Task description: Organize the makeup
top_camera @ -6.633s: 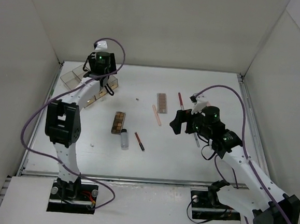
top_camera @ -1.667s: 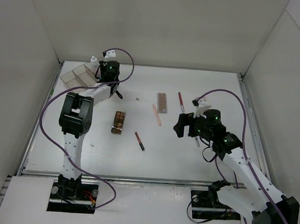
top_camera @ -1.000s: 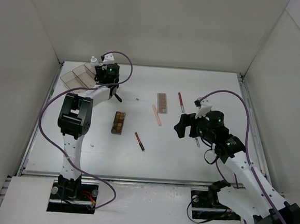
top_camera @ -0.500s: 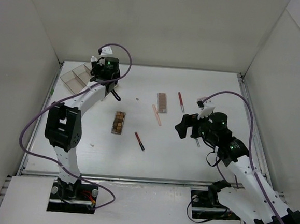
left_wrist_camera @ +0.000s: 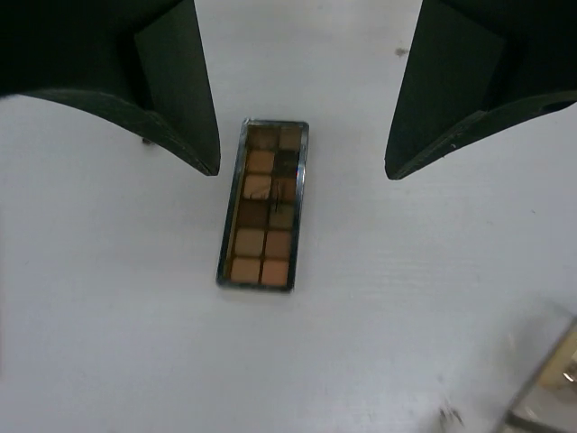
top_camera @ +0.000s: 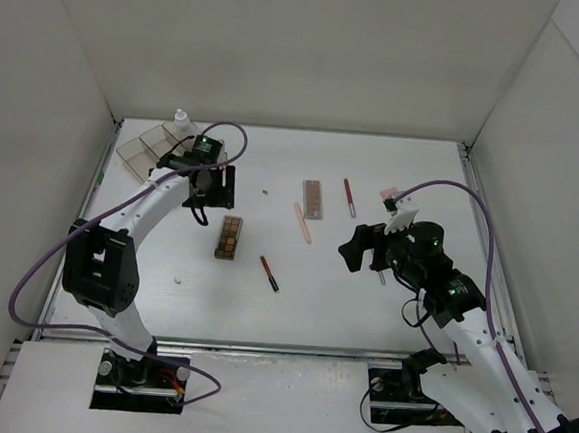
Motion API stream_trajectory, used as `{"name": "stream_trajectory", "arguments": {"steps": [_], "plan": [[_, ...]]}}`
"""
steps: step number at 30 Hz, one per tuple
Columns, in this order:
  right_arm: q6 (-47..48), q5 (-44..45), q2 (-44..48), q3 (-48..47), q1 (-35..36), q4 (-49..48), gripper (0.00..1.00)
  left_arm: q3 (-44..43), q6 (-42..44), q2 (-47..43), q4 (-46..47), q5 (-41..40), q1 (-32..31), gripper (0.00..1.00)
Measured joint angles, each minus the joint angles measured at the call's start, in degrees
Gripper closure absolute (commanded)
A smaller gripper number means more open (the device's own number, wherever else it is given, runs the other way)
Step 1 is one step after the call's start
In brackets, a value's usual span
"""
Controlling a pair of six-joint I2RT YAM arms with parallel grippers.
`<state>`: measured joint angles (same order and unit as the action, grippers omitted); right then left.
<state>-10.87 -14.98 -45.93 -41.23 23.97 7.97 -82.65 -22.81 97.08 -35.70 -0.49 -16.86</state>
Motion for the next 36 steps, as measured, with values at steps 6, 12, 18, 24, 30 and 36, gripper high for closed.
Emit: {"name": "stream_trajectory", "arguments": {"steps": [6,12,18,24,30,36], "plan": [[-0.5,-0.9,0.0,0.3,0.0,0.1,0.05,5.3,0.2,3.2,-4.9,4.0,-2.4,0.25],[-1.0,-1.0,0.1,0.7,0.1,0.1,0.05,5.5,-0.1,8.3,-4.1,5.1,-5.0,0.18],[-1.0,-1.0,1.6,0.9,0.1,0.5,0.05,4.2,-0.2,13.1,-3.7,5.6,-5.4,0.16],[-1.0,-1.0,2.2,1.0,0.1,0.9,0.05,2.2,-0.7,15.7,-4.0,4.6,-5.7,0.29],[-1.0,-1.0,2.0,1.0,0.1,0.9,0.05,2.1,-1.9,15.7,-3.9,4.1,-5.7,0.8],[-0.8,-1.0,0.9,1.0,0.1,0.9,0.05,2.1,-3.0,14.5,-4.3,4.8,-5.3,0.91]]}}
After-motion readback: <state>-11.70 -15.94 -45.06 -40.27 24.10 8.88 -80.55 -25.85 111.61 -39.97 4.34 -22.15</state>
